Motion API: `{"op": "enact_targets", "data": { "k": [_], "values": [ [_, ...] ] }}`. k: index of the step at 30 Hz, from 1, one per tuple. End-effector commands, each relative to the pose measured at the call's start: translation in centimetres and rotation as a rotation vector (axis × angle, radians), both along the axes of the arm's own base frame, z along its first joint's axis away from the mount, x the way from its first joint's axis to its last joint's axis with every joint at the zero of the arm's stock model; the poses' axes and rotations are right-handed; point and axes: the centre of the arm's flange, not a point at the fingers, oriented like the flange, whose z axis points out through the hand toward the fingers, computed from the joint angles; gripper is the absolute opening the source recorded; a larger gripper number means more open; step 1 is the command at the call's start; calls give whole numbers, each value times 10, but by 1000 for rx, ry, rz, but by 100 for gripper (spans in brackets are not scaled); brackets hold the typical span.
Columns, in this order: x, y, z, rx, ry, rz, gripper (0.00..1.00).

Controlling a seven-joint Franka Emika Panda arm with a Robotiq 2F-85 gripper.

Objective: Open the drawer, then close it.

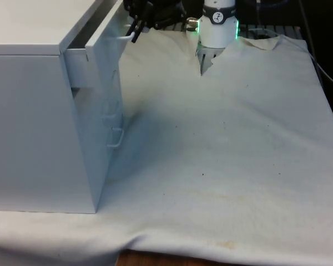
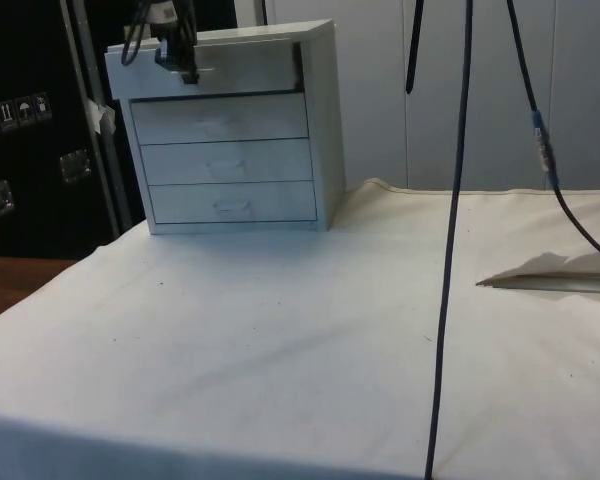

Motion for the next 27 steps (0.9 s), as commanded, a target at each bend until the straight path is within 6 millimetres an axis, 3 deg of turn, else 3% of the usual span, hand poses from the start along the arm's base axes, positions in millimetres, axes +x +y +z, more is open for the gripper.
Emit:
{"op": "enact_targets", "data": {
  "k": [1, 20, 21, 27],
  "values": [
    [1, 9, 6, -8, -10, 6, 0],
    [3, 69, -7, -37, 8, -10, 0],
    [2, 62, -8, -30, 13, -13, 0],
    [4, 87, -11, -56, 14, -14, 0]
  ]
}}
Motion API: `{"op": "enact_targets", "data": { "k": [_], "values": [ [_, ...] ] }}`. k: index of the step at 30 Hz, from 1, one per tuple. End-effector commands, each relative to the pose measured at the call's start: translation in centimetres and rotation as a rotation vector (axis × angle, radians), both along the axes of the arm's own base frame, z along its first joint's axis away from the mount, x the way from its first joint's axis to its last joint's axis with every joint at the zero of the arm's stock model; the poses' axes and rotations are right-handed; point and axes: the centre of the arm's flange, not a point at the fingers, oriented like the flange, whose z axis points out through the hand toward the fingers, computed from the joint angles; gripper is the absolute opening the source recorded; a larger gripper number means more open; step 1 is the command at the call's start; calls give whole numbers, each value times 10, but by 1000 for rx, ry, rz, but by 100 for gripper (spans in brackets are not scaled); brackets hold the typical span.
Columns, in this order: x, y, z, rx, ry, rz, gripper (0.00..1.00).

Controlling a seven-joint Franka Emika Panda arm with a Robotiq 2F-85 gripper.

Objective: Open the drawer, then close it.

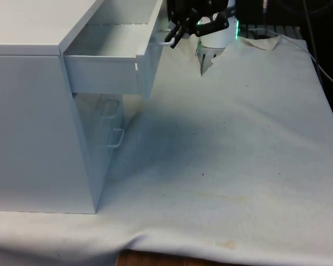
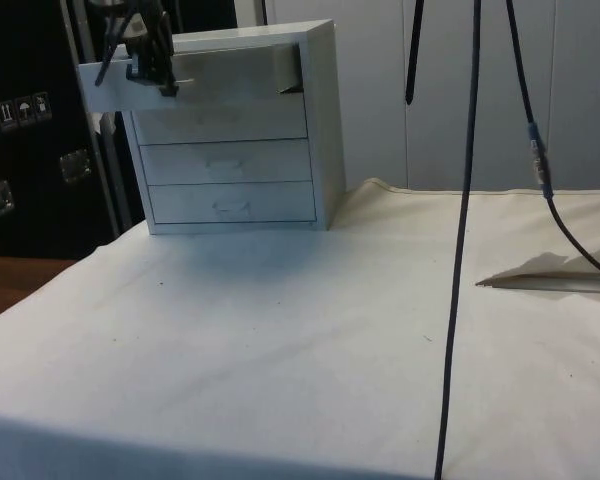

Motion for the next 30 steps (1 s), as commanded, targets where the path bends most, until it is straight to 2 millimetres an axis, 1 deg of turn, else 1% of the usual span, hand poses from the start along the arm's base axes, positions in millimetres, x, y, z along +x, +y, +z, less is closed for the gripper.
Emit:
{"op": "enact_targets", "data": {
  "k": [1, 2, 3, 5, 9, 10, 11, 14, 17, 18, 20, 25, 26, 27, 30],
  "values": [
    [0, 9, 1, -8, -2, 2, 0],
    [0, 2, -1, -3, 0, 0, 0],
    [0, 12, 1, -11, -2, 2, 0],
    [1, 21, 0, -15, -2, 1, 0],
    [1, 29, 0, -19, -6, -6, 0],
    [1, 24, -2, -19, -1, -8, 0],
    [1, 32, -1, -19, -9, -6, 0],
    [1, 42, -3, -17, -20, -14, 0],
    [-1, 48, -5, -16, -29, -21, 0],
    [1, 42, -7, -15, -20, -26, 0],
    [-2, 54, -7, -14, -35, -26, 0],
    [-4, 65, -11, -17, -41, -34, 0],
    [-2, 55, -12, -23, -28, -38, 0],
    [-4, 67, -12, -19, -40, -36, 0],
    [-5, 75, -15, -26, -43, -44, 0]
  ]
}}
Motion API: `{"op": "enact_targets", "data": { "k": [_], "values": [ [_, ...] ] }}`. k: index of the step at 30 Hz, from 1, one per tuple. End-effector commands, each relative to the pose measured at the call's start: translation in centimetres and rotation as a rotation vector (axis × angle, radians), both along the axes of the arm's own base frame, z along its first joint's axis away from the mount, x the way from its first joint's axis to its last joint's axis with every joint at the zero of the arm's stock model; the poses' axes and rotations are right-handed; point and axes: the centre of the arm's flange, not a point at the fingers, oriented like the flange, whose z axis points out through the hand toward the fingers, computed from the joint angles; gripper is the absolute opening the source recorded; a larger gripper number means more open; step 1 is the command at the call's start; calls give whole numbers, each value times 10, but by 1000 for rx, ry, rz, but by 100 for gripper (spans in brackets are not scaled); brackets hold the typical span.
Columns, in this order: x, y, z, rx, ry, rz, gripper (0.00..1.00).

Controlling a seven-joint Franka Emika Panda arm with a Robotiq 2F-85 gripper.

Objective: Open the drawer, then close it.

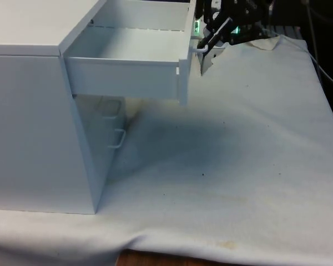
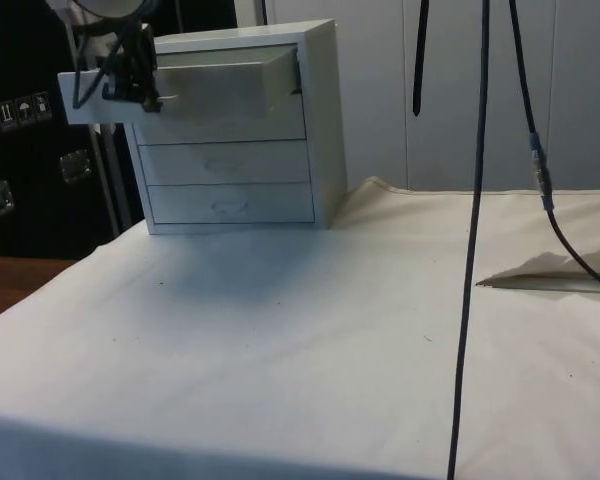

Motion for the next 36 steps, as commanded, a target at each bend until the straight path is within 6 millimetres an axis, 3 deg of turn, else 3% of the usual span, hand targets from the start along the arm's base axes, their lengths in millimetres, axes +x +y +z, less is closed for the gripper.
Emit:
{"op": "enact_targets", "data": {
  "k": [1, 2, 3, 4, 10, 11, 12, 21, 24, 25, 31, 33, 34, 36],
  "values": [
    [-2, 13, 0, 6, -13, -2, 0],
    [-2, 14, 0, 5, -14, -2, 0],
    [0, 4, -1, -1, -3, -1, 0],
    [-2, 16, -1, 4, -15, -3, 0],
    [-1, 19, -4, -10, -16, -4, 0],
    [0, 9, -4, -17, -12, -3, 0],
    [-1, 19, -4, -10, -16, -4, 0],
    [0, 13, -4, -20, -14, -4, 3],
    [0, 12, -4, -20, -16, -3, 17],
    [0, 12, -4, -21, -16, -3, 28],
    [1, 11, -4, -21, -18, -5, 62],
    [0, 11, -4, -21, -16, -4, 67],
    [0, 11, -4, -21, -16, -4, 77],
    [0, 11, -4, -21, -16, -4, 87]
  ]
}}
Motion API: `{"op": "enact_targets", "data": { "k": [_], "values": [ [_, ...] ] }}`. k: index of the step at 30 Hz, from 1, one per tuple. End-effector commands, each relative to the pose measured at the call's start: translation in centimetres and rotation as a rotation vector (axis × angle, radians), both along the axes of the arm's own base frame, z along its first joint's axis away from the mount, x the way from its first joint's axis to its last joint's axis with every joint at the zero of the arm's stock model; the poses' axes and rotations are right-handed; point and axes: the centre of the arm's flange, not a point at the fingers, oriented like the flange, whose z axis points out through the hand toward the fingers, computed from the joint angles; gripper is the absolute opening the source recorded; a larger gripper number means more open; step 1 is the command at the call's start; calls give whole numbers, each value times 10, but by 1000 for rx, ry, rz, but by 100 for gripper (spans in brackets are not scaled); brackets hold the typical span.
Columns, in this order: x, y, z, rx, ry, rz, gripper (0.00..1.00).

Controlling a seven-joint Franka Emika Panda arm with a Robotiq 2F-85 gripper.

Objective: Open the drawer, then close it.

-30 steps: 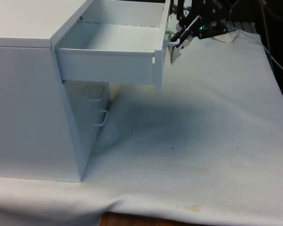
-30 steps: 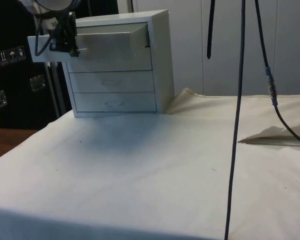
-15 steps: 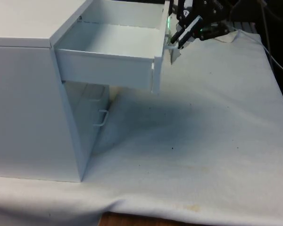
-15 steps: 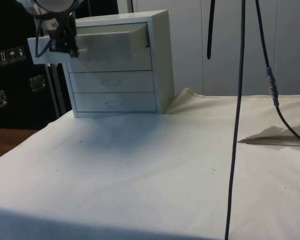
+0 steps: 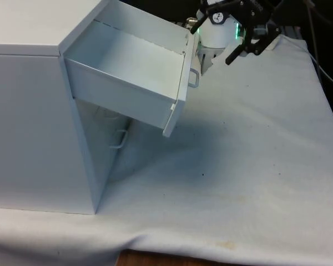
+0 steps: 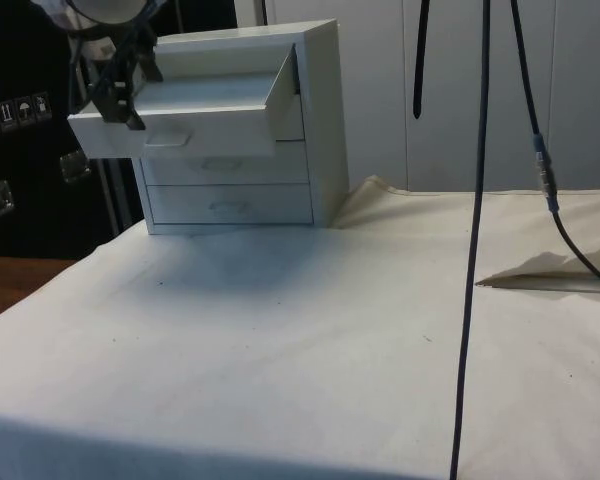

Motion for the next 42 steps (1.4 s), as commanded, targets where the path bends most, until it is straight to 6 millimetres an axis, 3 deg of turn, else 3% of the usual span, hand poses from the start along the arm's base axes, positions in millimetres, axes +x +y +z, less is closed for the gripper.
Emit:
{"op": "enact_targets", "data": {
  "k": [1, 4, 5, 18, 24, 28, 29, 31, 36, 37, 40, 42],
  "values": [
    [0, 2, -2, 4, 1, 1, 93],
    [0, 8, -9, 18, -2, -3, 100],
    [-1, 6, -4, 9, -1, -1, 100],
    [1, 28, -44, 77, -10, -22, 100],
    [1, 29, -43, 71, -10, -23, 100],
    [1, 29, -43, 66, -9, -23, 77],
    [1, 30, -42, 66, -10, -23, 66],
    [1, 30, -42, 65, -9, -23, 61],
    [1, 30, -42, 63, -8, -24, 35],
    [1, 30, -42, 62, -9, -23, 25],
    [2, 30, -43, 61, -9, -23, 7],
    [1, 28, -42, 61, -9, -22, 3]
  ]
}}
